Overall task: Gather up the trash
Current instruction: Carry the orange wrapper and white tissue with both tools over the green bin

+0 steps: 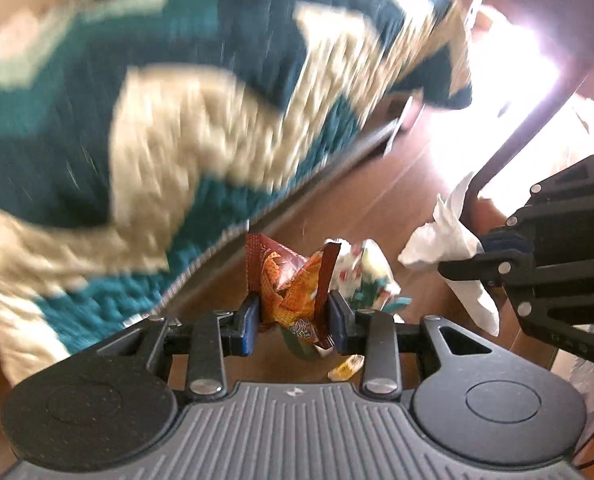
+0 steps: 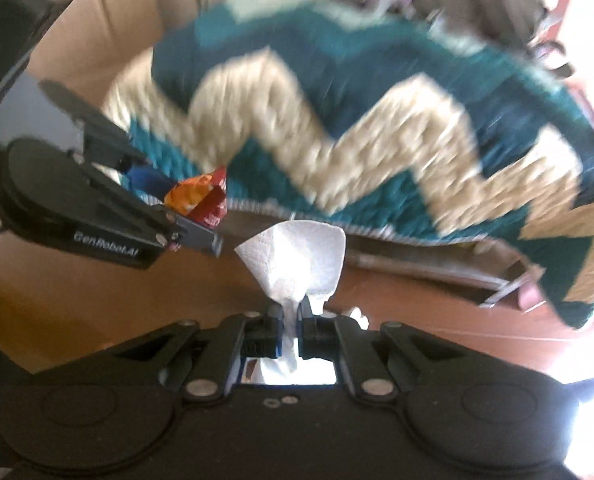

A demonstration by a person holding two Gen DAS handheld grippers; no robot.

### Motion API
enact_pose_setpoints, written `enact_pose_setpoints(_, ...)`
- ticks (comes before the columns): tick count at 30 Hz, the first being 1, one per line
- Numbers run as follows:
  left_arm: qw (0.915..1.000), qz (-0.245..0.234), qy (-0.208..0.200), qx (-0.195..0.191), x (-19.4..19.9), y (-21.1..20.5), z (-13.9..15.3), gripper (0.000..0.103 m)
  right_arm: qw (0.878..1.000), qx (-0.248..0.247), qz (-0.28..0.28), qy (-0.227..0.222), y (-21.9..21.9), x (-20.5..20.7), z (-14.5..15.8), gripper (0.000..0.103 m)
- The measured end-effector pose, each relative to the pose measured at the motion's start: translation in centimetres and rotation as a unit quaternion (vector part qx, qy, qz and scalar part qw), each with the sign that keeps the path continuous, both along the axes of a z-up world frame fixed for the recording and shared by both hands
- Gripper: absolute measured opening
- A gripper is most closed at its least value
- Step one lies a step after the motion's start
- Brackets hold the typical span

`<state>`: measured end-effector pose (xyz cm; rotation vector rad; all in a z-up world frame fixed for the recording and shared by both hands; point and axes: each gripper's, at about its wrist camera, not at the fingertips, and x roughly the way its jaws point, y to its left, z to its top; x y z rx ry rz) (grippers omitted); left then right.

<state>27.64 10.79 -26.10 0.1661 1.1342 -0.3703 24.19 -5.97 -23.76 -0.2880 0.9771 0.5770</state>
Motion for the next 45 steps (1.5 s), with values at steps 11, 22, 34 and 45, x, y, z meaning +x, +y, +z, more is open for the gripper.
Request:
enact_pose_setpoints(11,0.9943,0.035,-0.100,0.003,-3.4,-5.7,14.4,0.035,0.993,0.074,-0.043,-0.076,-8.5,-4.4,13.7,0.005)
enact_pose_setpoints(22,0.9851,0.005,-0.172,0.003,-7.4,-13.8,25.0,0.035,0.978,0.113,-0.081,-0.152,-16.5,-8.5,23.3,0.005)
enact_pose_setpoints(34,0.9624,-0.056,-0.264,-0.032,-8.6,-24.5,35.6,0.036,0.930,0.164,-0.173,-0.280,-27.4,-9.9,34.5,0.005)
enact_pose_setpoints(45,0.9432,-0.118,-0.306,-0.054,-6.3,-35.7,41.7,0.036,0.893,0.145,-0.273,-0.327,-37.3,-6.4,39.4,0.005)
